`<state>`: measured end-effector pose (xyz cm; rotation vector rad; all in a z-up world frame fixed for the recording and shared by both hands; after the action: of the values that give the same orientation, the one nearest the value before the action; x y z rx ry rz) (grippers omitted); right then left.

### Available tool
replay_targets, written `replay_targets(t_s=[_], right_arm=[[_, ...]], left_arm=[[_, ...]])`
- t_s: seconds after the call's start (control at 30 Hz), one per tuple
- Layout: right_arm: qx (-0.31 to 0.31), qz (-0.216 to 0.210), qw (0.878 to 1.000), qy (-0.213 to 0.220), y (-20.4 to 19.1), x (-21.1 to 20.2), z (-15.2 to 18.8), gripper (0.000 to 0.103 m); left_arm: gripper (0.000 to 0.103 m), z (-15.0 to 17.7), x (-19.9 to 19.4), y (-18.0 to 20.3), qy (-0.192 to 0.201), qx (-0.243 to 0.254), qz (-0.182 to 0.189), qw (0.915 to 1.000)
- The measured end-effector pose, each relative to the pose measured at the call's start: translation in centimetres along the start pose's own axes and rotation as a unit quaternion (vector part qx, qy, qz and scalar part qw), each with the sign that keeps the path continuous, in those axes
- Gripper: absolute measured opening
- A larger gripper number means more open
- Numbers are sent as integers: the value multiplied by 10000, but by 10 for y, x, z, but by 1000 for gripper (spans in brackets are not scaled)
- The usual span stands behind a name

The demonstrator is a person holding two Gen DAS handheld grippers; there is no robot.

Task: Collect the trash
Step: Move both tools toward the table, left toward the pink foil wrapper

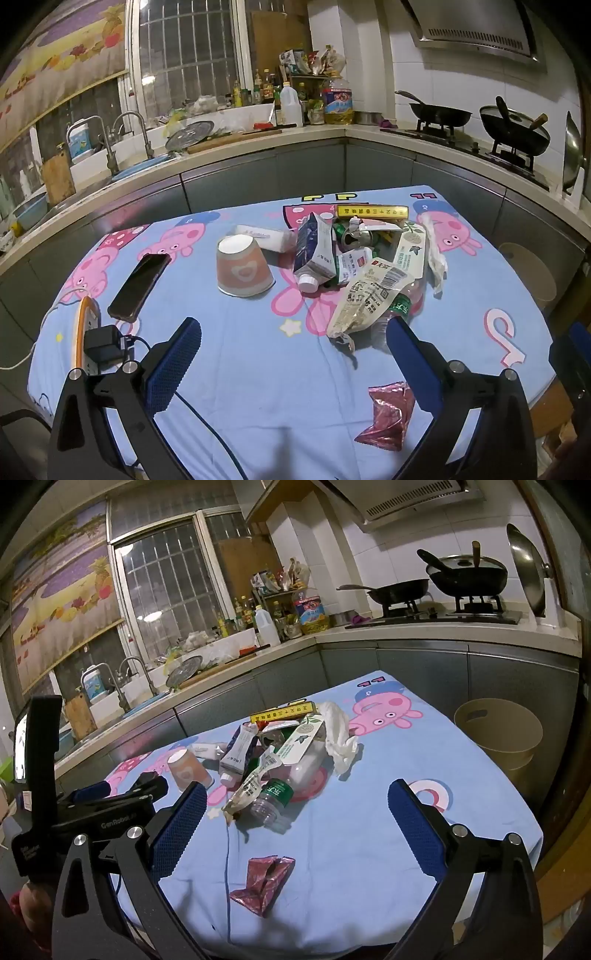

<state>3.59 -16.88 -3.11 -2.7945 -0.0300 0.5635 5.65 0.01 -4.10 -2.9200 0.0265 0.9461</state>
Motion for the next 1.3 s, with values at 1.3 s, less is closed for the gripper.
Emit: replay_targets(t_s=[1.3], right_arm=[[-219,821,9933,-782,42,28,21,97]], left_arm=[[100,64,3,0,-414,-96,874,9953]])
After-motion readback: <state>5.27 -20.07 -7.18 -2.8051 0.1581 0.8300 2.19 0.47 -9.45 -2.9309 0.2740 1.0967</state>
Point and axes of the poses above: each gripper's, at about its wrist camera, not at the fingertips, and x roughly the way its jaws point, y to its right, z to its underside, the point moved 7 cm from there along x, roughly the way its jaws point, and after that the axes turned 2 degrees about -x, right-handed, at the moved point
